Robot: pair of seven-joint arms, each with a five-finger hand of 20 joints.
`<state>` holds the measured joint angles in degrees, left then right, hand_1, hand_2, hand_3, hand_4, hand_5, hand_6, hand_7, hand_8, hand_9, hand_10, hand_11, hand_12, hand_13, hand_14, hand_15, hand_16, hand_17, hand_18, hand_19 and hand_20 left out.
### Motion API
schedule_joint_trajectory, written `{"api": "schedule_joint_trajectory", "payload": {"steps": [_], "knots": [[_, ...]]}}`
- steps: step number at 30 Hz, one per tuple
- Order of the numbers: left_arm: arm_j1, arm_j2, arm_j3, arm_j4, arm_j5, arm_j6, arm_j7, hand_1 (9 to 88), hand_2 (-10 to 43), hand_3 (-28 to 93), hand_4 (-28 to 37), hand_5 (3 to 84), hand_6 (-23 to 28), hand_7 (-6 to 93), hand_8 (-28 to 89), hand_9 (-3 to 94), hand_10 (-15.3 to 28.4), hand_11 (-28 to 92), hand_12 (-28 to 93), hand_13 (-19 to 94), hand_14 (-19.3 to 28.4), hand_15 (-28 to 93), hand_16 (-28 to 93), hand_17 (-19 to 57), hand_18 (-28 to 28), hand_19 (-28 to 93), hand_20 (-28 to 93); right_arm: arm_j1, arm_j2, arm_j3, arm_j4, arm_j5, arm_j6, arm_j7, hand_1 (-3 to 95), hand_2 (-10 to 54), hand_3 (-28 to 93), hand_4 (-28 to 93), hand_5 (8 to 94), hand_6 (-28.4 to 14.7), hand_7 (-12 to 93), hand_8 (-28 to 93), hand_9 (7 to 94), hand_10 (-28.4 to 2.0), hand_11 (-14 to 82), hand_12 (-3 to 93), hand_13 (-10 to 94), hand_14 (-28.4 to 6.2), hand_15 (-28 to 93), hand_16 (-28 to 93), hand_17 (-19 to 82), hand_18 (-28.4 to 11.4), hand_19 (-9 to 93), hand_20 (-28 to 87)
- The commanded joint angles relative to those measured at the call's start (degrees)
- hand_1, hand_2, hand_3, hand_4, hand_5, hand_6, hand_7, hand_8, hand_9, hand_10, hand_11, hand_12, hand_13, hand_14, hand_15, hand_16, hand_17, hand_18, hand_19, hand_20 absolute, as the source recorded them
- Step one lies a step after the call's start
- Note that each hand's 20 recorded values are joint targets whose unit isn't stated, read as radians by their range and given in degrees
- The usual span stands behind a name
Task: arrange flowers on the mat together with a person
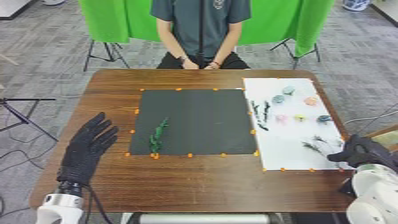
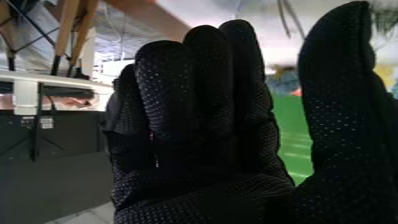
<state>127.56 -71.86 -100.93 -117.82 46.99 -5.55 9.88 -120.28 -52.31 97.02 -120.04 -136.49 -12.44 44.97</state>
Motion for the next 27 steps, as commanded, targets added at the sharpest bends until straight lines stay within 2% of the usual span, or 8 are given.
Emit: {"api": "schedule_joint_trajectory", "payload": {"steps": [1, 3, 5, 8, 11, 16, 23, 27], "knots": [[0.41, -0.48, 0.05, 0.11, -0.09, -0.2, -0.59, 29.5, 0.4, 69, -22.2, 28.2, 2.8, 23.4, -11, 24.1, 11.4, 24, 16, 22, 13.8, 25, 2, -9.4, 21.0, 43, 11, 1.11, 0.89, -1.99, 2.69, -2.36, 4.6, -1.36, 50.2, -9.5, 49, -28, 64.5, 0.0, 39, -12, 68.9, -11.5, 48.8, 34.4, 66, -9.2, 71, 23, 34, -18.1, 89, 40], [0.46, -0.52, 0.05, 0.14, -0.1, -0.16, -0.55, 29.5, 0.4, 69, -22.1, 28.2, 2.8, 23.5, -11, 24.1, 11.4, 24, 16, 22, 13.8, 25, 2, -9.5, 21.1, 43, 11, 1.67, 1.06, -2.69, 3.54, -3.01, 5.02, -2.02, 55.3, -9.5, 42, -28, 65.5, 0.1, 41, 0, 70.4, -10.8, 49.7, 34.9, 68, -8.5, 72, 24, 35, -18.2, 91, 42], [0.39, -0.53, 0.08, 0.17, -0.16, -0.23, -0.75, 29.6, 0.4, 69, -22.1, 28.2, 2.8, 23.4, -11, 24.1, 11.4, 24, 16, 22, 13.9, 25, 2, -9.5, 21.0, 43, 11, 1.92, 0.96, -2.96, 4.07, -3.1, 4.7, -2.54, 58.6, -9.5, 40, -28, 66.8, 0.1, 43, 2, 72.5, -10.3, 50.0, 34.9, 70, -8.2, 73, 25, 36, -18.2, 92, 42], [0.45, -0.62, 0.09, 0.19, -0.14, -0.19, -0.81, 29.6, 0.4, 69, -22.1, 28.1, 2.8, 23.5, -11, 24.1, 11.4, 24, 16, 22, 13.8, 25, 2, -9.5, 21.0, 43, 11, 1.8, 0.86, -2.82, 4.23, -2.42, 3.14, -3.29, 58.4, -9.5, 51, -28, 74.7, 1.0, 45, 3, 80.1, -8.6, 50.7, 35.9, 76, -7.3, 74, 27, 42, -18.8, 93, 49], [0.57, -0.62, 0.05, 0.19, -0.15, -0.09, -0.77, 29.5, 0.4, 69, -22.0, 28.1, 2.8, 23.5, -11, 24.1, 11.4, 24, 16, 22, 13.9, 25, 2, -9.5, 21.0, 43, 11, 1.13, 0.84, -2.72, 4.48, -2.03, 5.93, -4.29, 55.3, -9.5, 60, -28, 78.6, 0.8, 44, 5, 83.0, -7.9, 52.2, 36.8, 78, -6.8, 75, 29, 44, -19.3, 93, 54], [0.71, -0.66, -0.06, 0.1, -0.17, -0.04, -0.74, 29.6, 0.4, 69, -22.0, 28.1, 2.8, 23.5, -11, 24.2, 11.4, 23, 16, 22, 13.9, 25, 2, -9.5, 21.0, 43, 11, 1.23, 2.0, -3.66, 4.22, -3.3, 14.08, -5.83, 48.5, -9.5, 77, -28, 79.1, -0.5, 49, 8, 84.9, -8.0, 59.8, 39.6, 81, -7.2, 81, 31, 47, -20.3, 93, 64], [0.76, -0.59, -0.06, 0.04, -0.15, 0.05, -0.63, 29.7, 0.6, 69, -22.0, 28.2, 2.9, 23.4, -11, 24.2, 11.4, 23, 16, 22, 13.8, 25, 2, -9.5, 21.0, 43, 11, 5.42, 3.53, -6.66, -0.1, -4.67, 23.24, -8.53, 45.0, -9.5, 81, -21, 78.6, -1.5, 54, 9, 86.5, -8.1, 63.5, 39.8, 83, -7.6, 84, 31, 49, -21.1, 93, 69], [1.11, -0.4, 0.09, -0.06, -0.13, 0.56, -0.34, 29.7, 0.6, 69, -21.9, 28.2, 2.8, 23.3, -11, 24.2, 11.3, 23, 16, 22, 13.8, 25, 2, -9.5, 21.0, 43, 11, 11.83, 3.38, -12.34, -2.0, -2.31, 24.77, -11.79, 43.5, -9.5, 82, -19, 78.4, -1.6, 56, 9, 87.1, -8.0, 64.5, 39.7, 83, -7.2, 84, 31, 50, -20.8, 93, 71]]}}
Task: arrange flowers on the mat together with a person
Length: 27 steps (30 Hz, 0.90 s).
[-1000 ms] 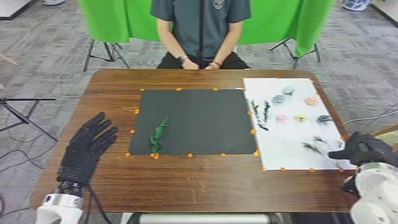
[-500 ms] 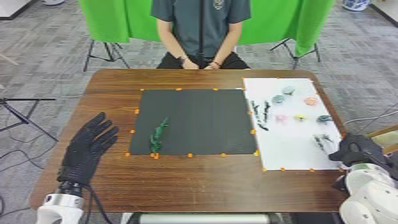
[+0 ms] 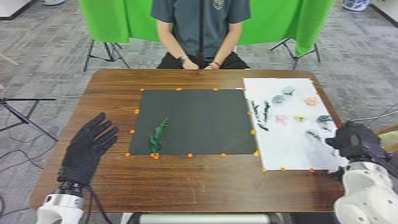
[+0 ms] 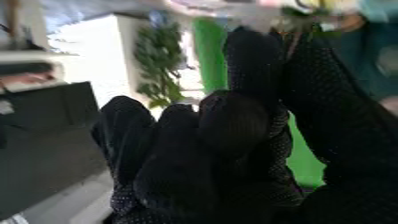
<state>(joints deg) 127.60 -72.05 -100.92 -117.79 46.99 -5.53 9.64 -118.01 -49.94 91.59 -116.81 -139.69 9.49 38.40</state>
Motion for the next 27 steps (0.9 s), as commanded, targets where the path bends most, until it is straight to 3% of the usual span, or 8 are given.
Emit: {"api": "schedule_joint_trajectory", "payload": {"steps": [1, 9, 15, 21, 27], "knots": [[1.03, -0.15, 0.29, 0.08, -0.34, 0.57, 0.09, 29.7, 0.6, 69, -21.9, 28.2, 2.8, 23.3, -11, 24.2, 11.3, 23, 16, 23, 13.8, 25, 2, -9.5, 21.0, 43, 11, 11.33, 0.58, -8.71, -5.39, 1.6, 2.13, -6.48, 43.1, -9.5, 82, -18, 78.3, -1.4, 57, 9, 87.4, -7.9, 64.6, 39.6, 84, -7.1, 84, 31, 51, -20.6, 93, 71], [0.03, -0.35, 0.91, 0.32, -0.11, -0.32, -0.62, 29.8, 0.6, 69, -21.9, 28.2, 2.8, 23.3, -11, 24.4, 11.3, 23, 16, 23, 13.8, 25, 2, -9.5, 21.1, 43, 11, 24.7, -5.73, -26.8, -1.1, 2.42, -4.22, -13.66, 42.2, -9.5, 83, -17, 78.9, -0.9, 58, 10, 88.8, -7.5, 65.3, 39.4, 85, -6.9, 84, 31, 53, -20.8, 93, 72], [-0.73, -0.33, 1.45, 0.73, -0.19, -0.82, -1.49, 29.7, 0.6, 69, -21.8, 28.2, 2.8, 23.2, -11, 24.3, 11.3, 23, 16, 23, 13.6, 25, 2, -9.5, 21.0, 43, 11, 31.55, -12.35, -38.3, 3.85, -0.72, -6.93, -11.45, 41.5, -9.5, 83, -15, 79.5, -0.7, 58, 11, 89.4, -7.6, 65.5, 39.7, 86, -6.7, 85, 31, 54, -21.1, 93, 73], [-1.83, -0.12, 1.96, 1.42, -0.01, -1.36, -2.06, 29.8, 0.8, 69, -21.8, 28.2, 2.8, 22.7, -11, 24.3, 11.1, 23, 16, 23, 13.7, 25, 2, -9.4, 21.0, 43, 11, 34.42, -16.73, -43.34, 8.29, -3.55, -13.09, -10.48, 40.9, -9.5, 84, -15, 80.1, -0.5, 58, 12, 89.9, -7.6, 65.5, 39.9, 87, -6.6, 85, 30, 55, -21.1, 93, 73], [-2.75, 0.2, 2.46, 1.94, -0.07, -1.8, -2.71, 29.8, 0.8, 69, -21.5, 28.2, 2.8, 22.3, -11, 24.2, 11.2, 22, 16, 23, 13.5, 24, 3, -9.4, 20.9, 43, 11, 35.76, -18.93, -46.26, 11.15, -5.9, -15.51, -9.86, 41.7, -9.5, 82, -16, 80.7, 0.4, 57, 12, 91.2, -6.5, 63.7, 39.7, 89, -4.7, 83, 30, 59, -20.0, 93, 73]]}}
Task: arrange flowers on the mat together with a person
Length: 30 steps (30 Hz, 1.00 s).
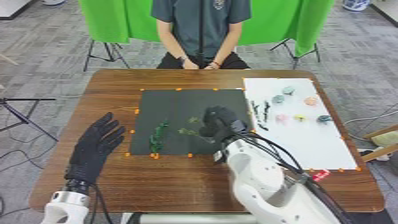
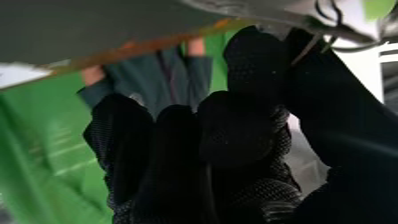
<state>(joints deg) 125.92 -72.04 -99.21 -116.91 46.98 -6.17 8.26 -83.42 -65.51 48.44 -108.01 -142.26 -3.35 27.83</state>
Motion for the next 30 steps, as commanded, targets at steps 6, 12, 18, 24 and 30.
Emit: {"api": "schedule_joint_trajectory", "payload": {"steps": [6, 12, 18, 24, 30], "knots": [[-1.41, 0.59, 1.03, 1.13, -0.09, -1.39, -1.61, 29.9, 0.9, 69, -21.4, 28.2, 2.8, 21.5, -10, 24.2, 11.2, 21, 16, 23, 13.5, 22, 3, -9.4, 20.9, 43, 11, 1.5, -5.38, -4.17, 5.4, -4.51, -1.12, 1.45, 41.4, -9.5, 81, -20, 80.9, 1.5, 54, 13, 93.0, -5.3, 60.6, 40.0, 92, -2.4, 81, 30, 63, -19.0, 93, 73], [-1.84, 0.75, 1.29, 1.39, -0.11, -1.46, -1.8, 29.9, 1.0, 69, -21.3, 28.2, 2.8, 21.3, -10, 24.3, 11.1, 20, 17, 23, 13.4, 22, 4, -9.4, 20.8, 42, 11, 1.31, -7.15, -3.66, 7.17, -3.19, -1.46, 2.6, 39.4, -9.5, 81, -20, 82.0, 2.5, 52, 13, 93.7, -4.7, 62.1, 30.5, 94, -1.4, 79, 26, 67, -17.2, 93, 68], [-2.45, 0.99, 1.78, 1.62, -0.12, -1.81, -2.04, 30.0, 0.9, 69, -21.3, 28.2, 2.8, 21.1, -10, 24.4, 11.2, 20, 17, 23, 13.5, 22, 4, -9.4, 20.8, 42, 12, 1.04, -9.12, -3.09, 8.13, -2.13, -1.71, 3.79, 36.3, -5.2, 82, -21, 84.5, 2.5, 48, 9, 93.7, -5.1, 62.1, 25.2, 94, -1.5, 79, 21, 68, -16.7, 93, 64], [-3.02, 1.26, 2.13, 1.82, -0.11, -2.13, -2.3, 29.9, 1.0, 69, -21.4, 28.2, 2.8, 20.9, -10, 24.3, 11.0, 20, 17, 23, 13.5, 21, 4, -9.4, 20.8, 42, 12, 1.18, -10.39, -2.77, 7.95, -0.66, -2.22, 4.81, 31.0, -0.2, 83, -19, 85.5, 2.4, 51, -11, 93.7, -5.2, 61.5, 24.2, 94, -1.6, 78, 20, 68, -16.6, 93, 63], [-2.84, 1.22, 2.01, 1.75, -0.15, -1.87, -2.17, 29.9, 1.1, 69, -21.2, 28.2, 2.8, 20.8, -10, 24.3, 11.0, 19, 17, 23, 13.4, 20, 4, -9.4, 20.8, 42, 12, 0.9, -10.49, -2.11, 7.36, -0.75, -2.03, 4.97, 26.1, 0.9, 83, -20, 86.7, 2.3, 46, -12, 93.7, -5.2, 61.0, 23.9, 94, -1.4, 78, 20, 69, -16.5, 93, 62]]}}
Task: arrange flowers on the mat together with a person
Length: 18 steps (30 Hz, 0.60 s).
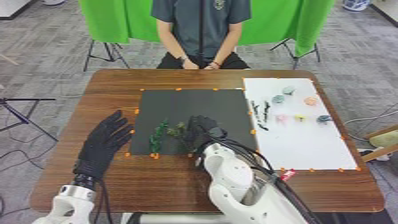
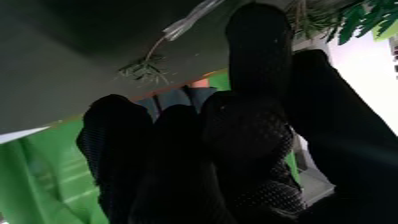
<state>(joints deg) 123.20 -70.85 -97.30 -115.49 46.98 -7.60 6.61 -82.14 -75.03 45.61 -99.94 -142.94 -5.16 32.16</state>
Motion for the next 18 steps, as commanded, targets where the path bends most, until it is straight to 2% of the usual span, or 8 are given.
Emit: {"api": "schedule_joint_trajectory", "payload": {"steps": [1, 6, 12, 14, 16, 17, 18], "knots": [[-0.07, -0.03, 0.04, 0.31, -0.12, -0.42, -0.51, 30.0, 1.1, 69, -21.2, 28.2, 2.8, 20.8, -10, 24.3, 11.1, 19, 17, 23, 13.4, 20, 4, -9.4, 20.8, 42, 12, -0.48, -0.84, 1.06, -0.89, -0.59, -0.05, 0.79, 25.2, 1.1, 83, -20, 86.6, 2.2, 45, -12, 93.7, -5.1, 60.7, 23.9, 94, -1.4, 78, 20, 68, -16.6, 93, 62], [0.67, -0.08, -0.42, 0.0, -0.22, 0.32, 0.05, 29.9, 1.1, 68, -21.2, 28.2, 2.8, 20.9, -10, 24.4, 11.1, 20, 18, 23, 13.4, 21, 5, -9.4, 20.8, 42, 12, -0.14, 0.5, 2.74, -2.86, -0.55, 1.42, 1.33, 21.9, 2.2, 83, -20, 86.6, 0.8, 37, -11, 93.7, -5.3, 59.0, 25.4, 94, -1.5, 77, 22, 67, -16.8, 93, 64], [2.16, -0.53, -1.34, -0.8, -0.22, 0.74, 0.95, 29.9, 1.1, 69, -21.3, 28.3, 2.8, 21.4, -10, 24.5, 11.2, 20, 18, 23, 13.5, 22, 4, -9.3, 20.9, 42, 12, -2.34, 4.76, 6.52, -11.39, 1.88, -2.91, 1.57, 18.9, 4.6, 82, -20, 83.4, -0.2, 28, -11, 93.7, -6.1, 54.1, 29.2, 94, -2.0, 74, 27, 64, -17.5, 93, 66], [2.19, -0.89, -1.66, -0.82, -0.13, 0.59, 1.19, 29.9, 1.0, 69, -21.3, 28.3, 2.8, 21.5, -10, 24.6, 11.2, 21, 18, 23, 13.6, 23, 4, -9.3, 20.9, 42, 12, -4.35, 7.7, 9.32, -15.4, 4.38, -1.93, 0.28, 18.4, 5.3, 81, -21, 82.4, -0.7, 26, -10, 93.7, -6.8, 50.7, 30.5, 93, -2.5, 71, 31, 62, -17.6, 93, 66], [2.62, -0.91, -2.01, -1.13, -0.13, 0.9, 1.79, 29.9, 1.0, 69, -21.4, 28.3, 2.8, 21.6, -10, 24.6, 11.3, 21, 17, 23, 13.7, 23, 4, -9.4, 20.9, 42, 12, -9.28, 11.33, 16.18, -18.57, 12.04, 2.59, -9.14, 18.5, 6.4, 80, -21, 78.8, -1.3, 26, -10, 92.2, -8.8, 45.1, 33.5, 89, -4.6, 71, 32, 56, -18.8, 93, 63], [2.98, -0.94, -2.35, -1.4, -0.1, 1.12, 1.83, 29.9, 1.0, 69, -21.4, 28.3, 2.8, 21.8, -10, 24.6, 11.3, 21, 17, 23, 13.8, 24, 4, -9.4, 20.9, 43, 12, -11.91, 12.71, 20.66, -19.97, 18.23, 2.62, -13.14, 19.0, 7.2, 79, -21, 75.1, -1.7, 26, -10, 88.7, -10.8, 43.0, 34.2, 83, -6.9, 71, 31, 50, -19.8, 93, 58], [3.49, -0.93, -2.62, -1.73, -0.13, 1.51, 2.34, 29.9, 1.0, 69, -21.4, 28.3, 2.8, 22.0, -10, 24.6, 11.3, 22, 17, 23, 13.7, 24, 4, -9.4, 20.9, 43, 12, -14.67, 13.6, 25.89, -21.19, 25.96, 1.32, -17.06, 19.4, 7.4, 80, -21, 70.1, -2.3, 26, -11, 81.6, -12.1, 41.6, 33.4, 76, -9.8, 70, 30, 41, -20.0, 91, 51]]}}
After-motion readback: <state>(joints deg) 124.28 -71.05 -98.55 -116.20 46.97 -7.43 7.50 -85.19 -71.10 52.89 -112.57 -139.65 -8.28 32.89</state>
